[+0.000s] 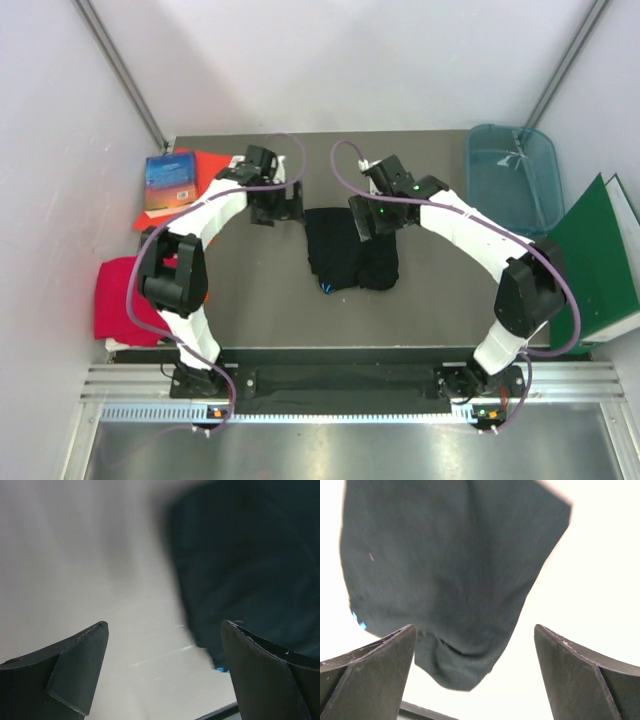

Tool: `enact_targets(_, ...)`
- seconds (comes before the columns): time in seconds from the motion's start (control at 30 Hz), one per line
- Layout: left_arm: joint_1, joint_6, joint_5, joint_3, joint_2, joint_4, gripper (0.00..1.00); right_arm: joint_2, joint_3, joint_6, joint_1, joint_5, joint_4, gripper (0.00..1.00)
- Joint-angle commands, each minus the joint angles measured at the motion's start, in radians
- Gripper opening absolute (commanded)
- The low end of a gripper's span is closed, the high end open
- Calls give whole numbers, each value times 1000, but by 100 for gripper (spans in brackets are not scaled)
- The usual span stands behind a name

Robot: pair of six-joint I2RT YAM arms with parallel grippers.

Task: Fold and stack the t-shirts
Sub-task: Move the tshirt to the center of the board, then flatten out the tshirt

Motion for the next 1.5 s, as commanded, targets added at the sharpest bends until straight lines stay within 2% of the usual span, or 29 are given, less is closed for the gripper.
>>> enact_targets(0.0, -90, -37, 140, 24, 82, 93, 99, 19, 52, 50, -9, 60, 33, 100)
enact_targets(0.13, -114, -95, 175, 58, 199, 112, 94, 39, 66, 67, -12, 63, 35, 100)
enact_targets(0.23, -119, -98, 148, 107, 283, 104, 84, 36, 67, 64, -15, 66, 30, 100)
enact_targets(0.27, -117, -85, 146, 121, 318, 104, 77, 34, 64, 65, -18, 66, 32, 99)
enact_targets(0.3, -117, -77, 142, 138, 334, 89, 54, 30, 58, 65, -20, 70, 33, 100)
enact_targets(0.37, -117, -68, 136, 204, 369, 55, 0, 21, 50, 70, -20, 83, 29, 100)
enact_targets(0.43, -119, -63, 126, 248, 366, 28, 0, 19, 27, 82, -29, 106, 27, 100)
enact_targets(0.57, -119, -62, 71, 248, 245, 46, 0, 43, -39, 143, -96, 90, 55, 100)
enact_targets(0.77, -117, -60, -61, 259, 81, 40, 0, 93, -154, 240, -268, -193, 209, 100)
enact_targets(0.93, -117, -84, -180, 296, -39, 38, 0, 157, -123, 229, -272, -294, 259, 99)
enact_targets(1.07, -114, -121, -387, 308, -137, 41, 0, 182, -106, 251, -273, -330, 282, 100)
enact_targets(1.1, -113, -130, -514, 329, -157, 13, 0, 182, -106, 252, -272, -338, 285, 100)
enact_targets(1.27, -94, -97, -732, 418, -252, -43, 0, 179, -99, 230, -273, -344, 277, 100)
enact_targets(1.37, -94, -60, -768, 504, -268, -43, 0, 174, -97, 199, -273, -338, 260, 100)
enact_targets(1.4, -96, -46, -742, 550, -265, -35, 0, 171, -97, 193, -272, -332, 256, 99)
enact_targets(1.47, -96, -17, -592, 616, -217, -41, 0, 166, -97, 174, -276, -324, 243, 99)
